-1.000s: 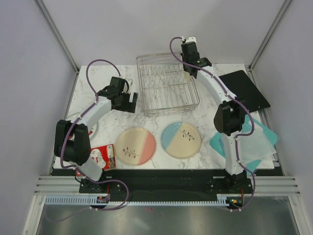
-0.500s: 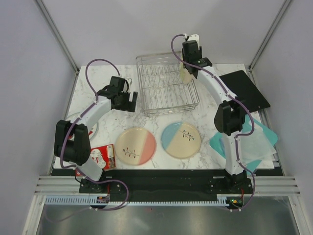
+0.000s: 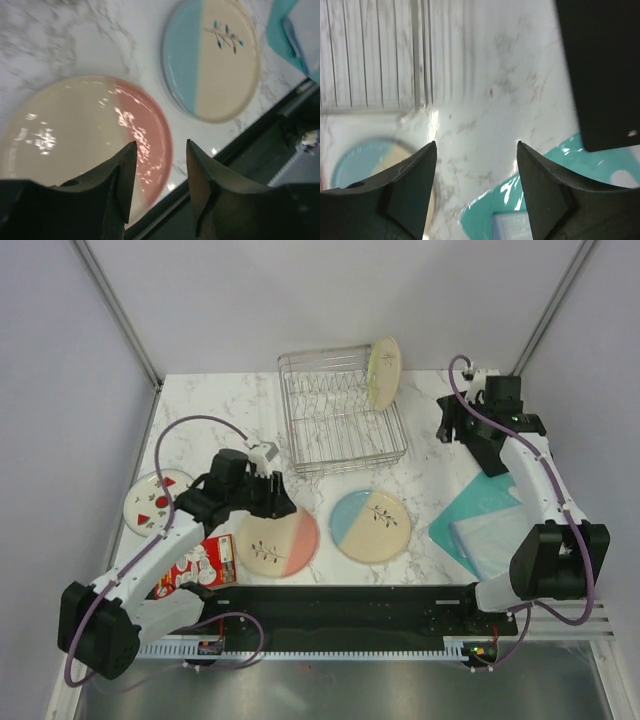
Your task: Load the plates into the dish rack
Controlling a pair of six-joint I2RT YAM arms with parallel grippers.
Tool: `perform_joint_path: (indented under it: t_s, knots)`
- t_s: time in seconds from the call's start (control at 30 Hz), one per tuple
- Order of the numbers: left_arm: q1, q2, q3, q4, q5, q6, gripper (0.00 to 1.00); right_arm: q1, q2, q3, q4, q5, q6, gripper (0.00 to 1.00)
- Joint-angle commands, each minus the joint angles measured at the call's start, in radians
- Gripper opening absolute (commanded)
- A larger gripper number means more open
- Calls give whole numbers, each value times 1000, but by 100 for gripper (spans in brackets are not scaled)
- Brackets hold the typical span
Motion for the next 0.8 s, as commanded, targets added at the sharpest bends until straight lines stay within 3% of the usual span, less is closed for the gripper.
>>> perform_joint_path:
  t_s: [0.0, 0.17, 0.23, 0.43, 0.77]
  knots:
    - [-62, 71, -127, 216, 253, -185, 58, -69, 15, -207, -169, -559, -190, 74]
    - [-103, 183, -137, 381, 297, -247, 63, -78, 142, -278, -324, -800, -356, 69]
    - [-132, 243, -118, 415, 299, -268, 64, -80, 178, -288, -338, -825, -413, 69]
    - [-195, 384, -28, 440, 292, -273, 66, -80, 244, -287, -330, -807, -482, 70]
    - [-226, 533, 46, 392, 147, -247, 74, -80, 383, -268, -301, -827, -482, 73]
